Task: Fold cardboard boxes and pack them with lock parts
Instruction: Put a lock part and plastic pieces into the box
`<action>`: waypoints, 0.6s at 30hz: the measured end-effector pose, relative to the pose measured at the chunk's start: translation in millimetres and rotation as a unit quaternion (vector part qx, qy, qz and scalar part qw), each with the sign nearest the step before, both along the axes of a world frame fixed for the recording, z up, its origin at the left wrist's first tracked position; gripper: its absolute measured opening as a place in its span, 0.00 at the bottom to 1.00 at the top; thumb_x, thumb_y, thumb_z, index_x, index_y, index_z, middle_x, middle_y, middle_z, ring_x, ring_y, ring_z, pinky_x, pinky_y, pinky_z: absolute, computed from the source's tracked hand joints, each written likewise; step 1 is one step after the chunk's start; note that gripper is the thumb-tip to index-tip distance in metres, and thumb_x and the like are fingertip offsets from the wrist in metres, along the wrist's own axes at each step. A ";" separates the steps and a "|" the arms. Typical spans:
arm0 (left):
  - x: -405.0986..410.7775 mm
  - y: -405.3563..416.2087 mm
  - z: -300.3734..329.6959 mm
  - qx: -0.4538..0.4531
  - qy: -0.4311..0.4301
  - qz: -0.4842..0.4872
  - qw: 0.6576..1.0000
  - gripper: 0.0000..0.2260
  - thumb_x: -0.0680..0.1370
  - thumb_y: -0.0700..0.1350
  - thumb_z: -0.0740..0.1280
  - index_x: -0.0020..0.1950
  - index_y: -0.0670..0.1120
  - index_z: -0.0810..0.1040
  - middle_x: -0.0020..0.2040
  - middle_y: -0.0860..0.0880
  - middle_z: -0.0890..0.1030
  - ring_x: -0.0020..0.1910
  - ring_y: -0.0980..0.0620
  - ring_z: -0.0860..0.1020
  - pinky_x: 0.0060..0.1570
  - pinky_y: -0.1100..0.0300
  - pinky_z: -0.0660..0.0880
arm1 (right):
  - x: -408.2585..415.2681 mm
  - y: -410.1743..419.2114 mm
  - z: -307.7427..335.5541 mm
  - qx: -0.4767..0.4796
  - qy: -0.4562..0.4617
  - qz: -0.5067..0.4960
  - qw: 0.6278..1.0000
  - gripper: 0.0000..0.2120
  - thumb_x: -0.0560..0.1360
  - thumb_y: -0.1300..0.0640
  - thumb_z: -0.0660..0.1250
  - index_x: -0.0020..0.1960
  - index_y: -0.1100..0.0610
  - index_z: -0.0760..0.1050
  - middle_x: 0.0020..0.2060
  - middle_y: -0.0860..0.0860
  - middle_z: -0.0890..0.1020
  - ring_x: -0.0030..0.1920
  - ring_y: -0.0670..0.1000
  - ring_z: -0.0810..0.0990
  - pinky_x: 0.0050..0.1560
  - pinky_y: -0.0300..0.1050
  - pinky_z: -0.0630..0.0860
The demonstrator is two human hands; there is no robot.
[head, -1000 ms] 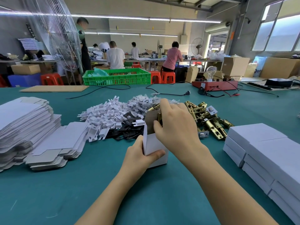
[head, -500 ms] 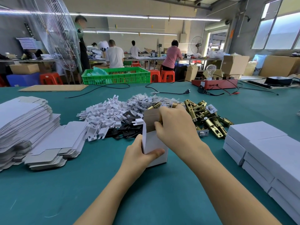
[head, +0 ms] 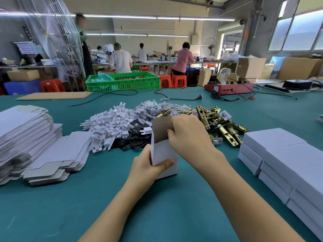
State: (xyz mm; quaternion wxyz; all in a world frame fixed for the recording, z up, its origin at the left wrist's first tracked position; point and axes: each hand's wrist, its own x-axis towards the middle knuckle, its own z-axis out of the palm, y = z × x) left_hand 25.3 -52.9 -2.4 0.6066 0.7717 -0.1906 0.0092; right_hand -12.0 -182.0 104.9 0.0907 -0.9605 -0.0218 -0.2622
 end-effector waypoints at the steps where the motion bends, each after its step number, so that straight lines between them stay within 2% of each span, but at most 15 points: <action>1: -0.4 0.3 0.6 0.002 -0.003 0.000 1.000 0.19 0.64 0.56 0.74 0.54 0.61 0.75 0.46 0.65 0.81 0.46 0.65 0.79 0.39 0.72 0.73 | 0.4 0.0 -0.2 0.000 0.000 0.006 1.000 0.18 0.77 0.59 0.59 0.32 0.55 0.55 0.34 0.50 0.64 0.42 0.55 0.64 0.37 0.44 0.51; 3: -1.3 0.8 1.4 -0.001 -0.006 -0.001 1.000 0.19 0.65 0.56 0.74 0.54 0.62 0.75 0.47 0.65 0.81 0.46 0.65 0.79 0.39 0.72 0.73 | 0.7 0.4 -0.7 0.008 -0.001 0.020 1.000 0.17 0.78 0.58 0.59 0.33 0.55 0.57 0.33 0.49 0.63 0.42 0.55 0.66 0.38 0.44 0.53; 6: -2.0 1.4 1.6 -0.004 -0.010 -0.003 1.000 0.18 0.65 0.56 0.74 0.53 0.62 0.75 0.47 0.67 0.81 0.46 0.66 0.78 0.39 0.73 0.73 | 0.5 0.2 -1.6 0.033 -0.017 0.046 0.998 0.13 0.78 0.56 0.60 0.35 0.59 0.65 0.33 0.51 0.70 0.40 0.56 0.70 0.37 0.47 0.56; 10: -1.7 1.8 1.3 -0.016 0.003 -0.006 1.000 0.17 0.66 0.54 0.76 0.53 0.61 0.76 0.46 0.66 0.81 0.46 0.66 0.79 0.39 0.73 0.73 | -1.1 -0.5 2.9 0.141 -0.054 0.093 0.984 0.12 0.77 0.55 0.64 0.40 0.62 0.76 0.33 0.55 0.78 0.37 0.55 0.75 0.39 0.50 0.72; 15: 0.8 3.9 0.2 -0.011 0.004 -0.018 1.000 0.19 0.65 0.56 0.75 0.53 0.64 0.74 0.47 0.67 0.81 0.46 0.68 0.78 0.39 0.75 0.72 | -4.7 0.0 9.8 0.203 -0.109 0.105 0.967 0.12 0.77 0.55 0.66 0.38 0.61 0.77 0.30 0.53 0.79 0.34 0.54 0.76 0.39 0.51 0.73; 18: 0.7 -0.7 -1.9 0.022 -0.011 -0.060 0.998 0.20 0.65 0.57 0.75 0.55 0.63 0.74 0.48 0.66 0.81 0.47 0.67 0.78 0.41 0.73 0.72 | -8.3 8.6 10.2 0.224 -0.117 0.129 0.959 0.12 0.77 0.55 0.66 0.38 0.60 0.77 0.29 0.52 0.80 0.33 0.52 0.76 0.39 0.49 0.72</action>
